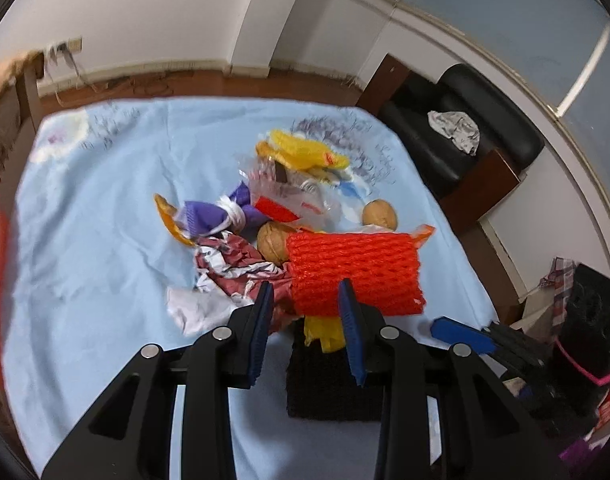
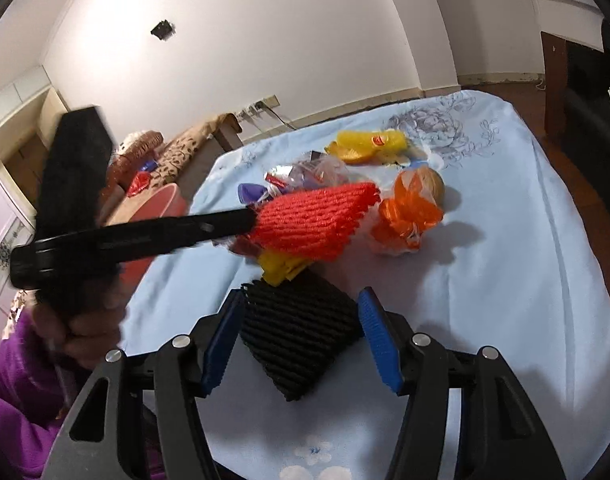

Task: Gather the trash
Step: 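Grasp the red foam net with the left tool while the right tool grasps the black mesh net, then carry both nets over the pink bucket and open both tools to drop them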

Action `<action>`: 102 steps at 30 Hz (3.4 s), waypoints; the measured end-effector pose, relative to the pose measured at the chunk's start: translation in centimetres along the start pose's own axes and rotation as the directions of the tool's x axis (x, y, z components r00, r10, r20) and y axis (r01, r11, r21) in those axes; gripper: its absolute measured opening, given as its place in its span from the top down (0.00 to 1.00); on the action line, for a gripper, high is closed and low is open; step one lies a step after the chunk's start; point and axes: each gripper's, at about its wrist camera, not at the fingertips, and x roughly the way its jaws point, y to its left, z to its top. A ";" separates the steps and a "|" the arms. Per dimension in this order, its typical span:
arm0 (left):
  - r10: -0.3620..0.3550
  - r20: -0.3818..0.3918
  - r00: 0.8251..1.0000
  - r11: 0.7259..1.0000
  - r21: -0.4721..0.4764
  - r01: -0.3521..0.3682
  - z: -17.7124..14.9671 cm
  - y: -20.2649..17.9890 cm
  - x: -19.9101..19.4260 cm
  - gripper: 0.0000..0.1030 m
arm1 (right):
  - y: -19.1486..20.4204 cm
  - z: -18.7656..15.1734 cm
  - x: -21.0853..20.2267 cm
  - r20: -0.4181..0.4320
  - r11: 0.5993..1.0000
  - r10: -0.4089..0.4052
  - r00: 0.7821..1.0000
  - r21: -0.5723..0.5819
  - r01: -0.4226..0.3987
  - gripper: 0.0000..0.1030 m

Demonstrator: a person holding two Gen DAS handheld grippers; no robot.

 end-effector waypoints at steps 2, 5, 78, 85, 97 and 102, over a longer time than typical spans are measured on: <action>-0.030 -0.020 0.999 0.999 -0.029 0.030 0.2 0.3 0.7 0.67 | -0.1 -0.2 0.7 -0.028 0.999 -0.037 0.999 -0.021 0.036 0.43; -0.066 -0.017 0.998 0.997 -0.030 0.066 0.2 0.2 1.2 0.68 | -0.5 -0.5 2.1 -0.062 0.996 -0.076 0.995 -0.040 0.074 0.43; 0.277 0.433 0.858 0.960 -0.157 -0.231 -5.1 7.0 -16.4 0.91 | 11.8 5.7 0.5 0.130 0.961 0.008 0.992 -0.275 0.028 0.82; 0.398 0.431 0.810 0.915 -0.248 -0.318 -6.5 9.9 -18.1 0.91 | 15.6 7.7 4.5 0.107 0.955 0.033 0.994 -0.298 0.000 0.82; 0.606 0.406 0.684 0.793 -0.377 -0.479 -8.3 13.9 -20.5 0.91 | 23.4 9.1 10.9 0.072 0.927 0.081 0.994 -0.371 -0.049 0.81; 0.647 0.389 0.656 0.760 -0.395 -0.516 -8.8 15.1 -20.8 0.91 | 25.9 8.8 13.8 0.039 0.916 0.077 0.996 -0.399 -0.055 0.81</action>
